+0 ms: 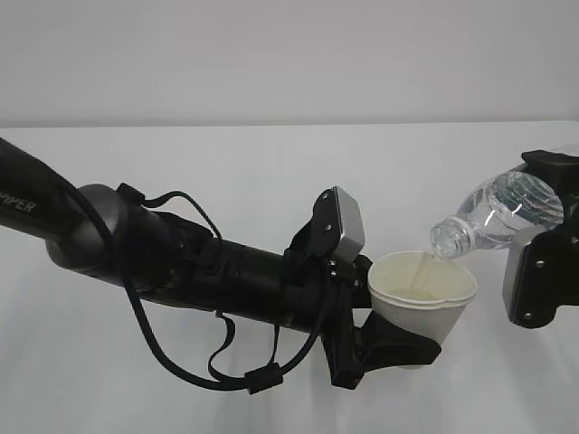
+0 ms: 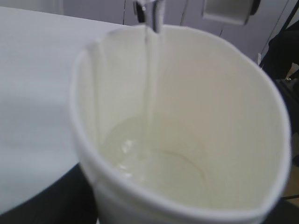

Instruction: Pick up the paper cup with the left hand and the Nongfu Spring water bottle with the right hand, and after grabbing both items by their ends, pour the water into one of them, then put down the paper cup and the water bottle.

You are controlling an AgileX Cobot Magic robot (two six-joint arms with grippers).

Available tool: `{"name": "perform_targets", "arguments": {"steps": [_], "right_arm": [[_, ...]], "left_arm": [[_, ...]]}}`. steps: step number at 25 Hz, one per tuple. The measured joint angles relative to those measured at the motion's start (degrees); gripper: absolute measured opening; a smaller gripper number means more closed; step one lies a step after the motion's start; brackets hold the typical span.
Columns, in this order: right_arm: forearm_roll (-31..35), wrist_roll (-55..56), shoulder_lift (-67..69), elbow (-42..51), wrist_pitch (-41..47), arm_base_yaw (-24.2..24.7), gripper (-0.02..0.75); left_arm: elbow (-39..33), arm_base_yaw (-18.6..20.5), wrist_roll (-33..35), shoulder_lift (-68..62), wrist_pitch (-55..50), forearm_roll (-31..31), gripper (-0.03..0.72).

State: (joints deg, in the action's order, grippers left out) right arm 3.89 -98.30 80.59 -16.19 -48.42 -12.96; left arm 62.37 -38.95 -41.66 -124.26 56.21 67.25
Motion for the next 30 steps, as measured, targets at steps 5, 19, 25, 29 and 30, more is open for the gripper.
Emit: {"name": "perform_targets", "arguments": {"steps": [5, 19, 25, 29, 30], "right_arm": [[0.0, -0.1, 0.0, 0.0, 0.0, 0.0, 0.428], [0.0, -0.4, 0.0, 0.0, 0.0, 0.0, 0.428], [0.0, -0.7, 0.0, 0.0, 0.0, 0.0, 0.428], [0.0, -0.8, 0.0, 0.0, 0.0, 0.0, 0.428], [0.0, -0.8, 0.0, 0.0, 0.0, 0.0, 0.429]], "left_arm": [[0.0, 0.0, 0.0, 0.0, 0.0, 0.0, 0.447], [0.0, 0.0, 0.0, 0.0, 0.0, 0.1, 0.447], [0.0, 0.0, 0.0, 0.0, 0.0, 0.1, 0.447], [0.0, 0.0, 0.0, 0.0, 0.0, 0.1, 0.447], [0.0, 0.0, 0.0, 0.0, 0.0, 0.1, 0.447]]}}
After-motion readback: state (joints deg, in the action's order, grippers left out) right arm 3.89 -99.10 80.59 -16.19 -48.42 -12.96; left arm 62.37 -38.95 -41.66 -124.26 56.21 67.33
